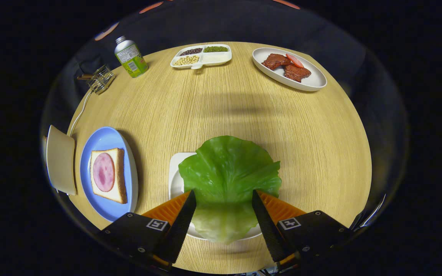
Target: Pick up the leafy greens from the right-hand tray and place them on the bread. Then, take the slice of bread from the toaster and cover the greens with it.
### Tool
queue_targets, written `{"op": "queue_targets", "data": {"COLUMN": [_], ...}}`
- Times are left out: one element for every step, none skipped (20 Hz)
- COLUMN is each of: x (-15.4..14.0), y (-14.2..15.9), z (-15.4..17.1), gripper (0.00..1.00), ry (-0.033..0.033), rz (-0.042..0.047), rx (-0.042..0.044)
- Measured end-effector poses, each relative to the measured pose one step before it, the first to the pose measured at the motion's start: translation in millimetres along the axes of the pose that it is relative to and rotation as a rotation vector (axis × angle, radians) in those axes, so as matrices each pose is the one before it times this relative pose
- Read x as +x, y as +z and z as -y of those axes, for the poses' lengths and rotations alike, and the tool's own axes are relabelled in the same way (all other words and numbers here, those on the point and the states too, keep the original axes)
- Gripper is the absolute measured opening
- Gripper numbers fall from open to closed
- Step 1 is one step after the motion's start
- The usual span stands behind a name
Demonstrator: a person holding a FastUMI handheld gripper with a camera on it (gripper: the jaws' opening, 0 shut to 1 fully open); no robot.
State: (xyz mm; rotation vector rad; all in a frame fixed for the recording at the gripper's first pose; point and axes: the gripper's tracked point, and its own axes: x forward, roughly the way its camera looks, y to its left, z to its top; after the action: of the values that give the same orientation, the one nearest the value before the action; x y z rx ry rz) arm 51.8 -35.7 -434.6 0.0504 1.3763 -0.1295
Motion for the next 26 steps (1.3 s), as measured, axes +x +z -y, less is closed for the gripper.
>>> {"op": "queue_targets", "data": {"x": [-0.40, 0.73, 0.00, 0.18, 0.72, 0.51, -0.61, 0.14, 0.38, -0.96, 1.41, 0.69, -1.14, -0.84, -0.41, -1.64, -2.08, -2.27, -3.12, -3.88, -5.28, -4.31, -4.23, -4.75, -4.65, -3.21], "y": [-1.40, 1.36, 0.01, 0.91, 0.93, 0.99, 0.16, 1.89, 0.24, 0.49, 0.29, 0.56, -0.84, 0.00, -1.06, -0.63, -0.23, 2.18, 0.91, 1.48, 0.25, 1.98, 0.43, 0.17, 1.53, 3.61], "z": [-0.03, -0.19, -0.34, -0.26, 0.22, -0.13, -1.44, -1.69, 0.85, -0.15, 1.39, 1.71, 0.59, 0.47, -0.27, -3.11, -3.12, -3.14, -1.91, -3.72, -4.75, -5.00, -6.06, -8.29, -8.39, -7.80], "gripper": [0.88, 0.87, 0.85, 0.83, 0.78, 0.76, 0.71, 0.68, 0.59, 0.54, 0.45, 0.36, 0.31, 0.25, 0.23, 0.22, 0.19, 0.17, 0.14, 0.12, 0.11, 0.11, 0.11, 0.12, 0.11, 0.11], "ry": [-0.00604, -0.00229, -0.00352, -0.00368, -0.00208, -0.00165, 0.00142, 0.00322, -0.00082, -0.00468, -0.00539, -0.00358, 0.00156, 0.00358, 0.00789, 0.01899, 0.02015, 0.01436, 0.01038, 0.01339, 0.01729, 0.01500, 0.01903, 0.02344, 0.02119, 0.01318], "rz": [-0.00203, 0.00291, 0.00016, -0.00098, 0.00513, 0.00454, 0.01203, 0.01251, 0.01108, 0.00419, -0.00198, -0.00573, -0.00878, -0.01034, -0.01102, -0.01281, -0.00444, 0.00516, 0.00723, 0.00594, 0.00549, 0.00679, 0.00513, -0.00359, 0.00803, 0.01198], "rx": [-0.00012, 0.00660, 0.00386, 0.00760, 0.00964, 0.00443, -0.01016, -0.01163, -0.00240, 0.00768, 0.01249, 0.01534, 0.00973, 0.00275, 0.01077, 0.02034, 0.01544, 0.00900, 0.00395, 0.00536, 0.00199, -0.00291, -0.00253, -0.00486, -0.00539, -0.01161]}}
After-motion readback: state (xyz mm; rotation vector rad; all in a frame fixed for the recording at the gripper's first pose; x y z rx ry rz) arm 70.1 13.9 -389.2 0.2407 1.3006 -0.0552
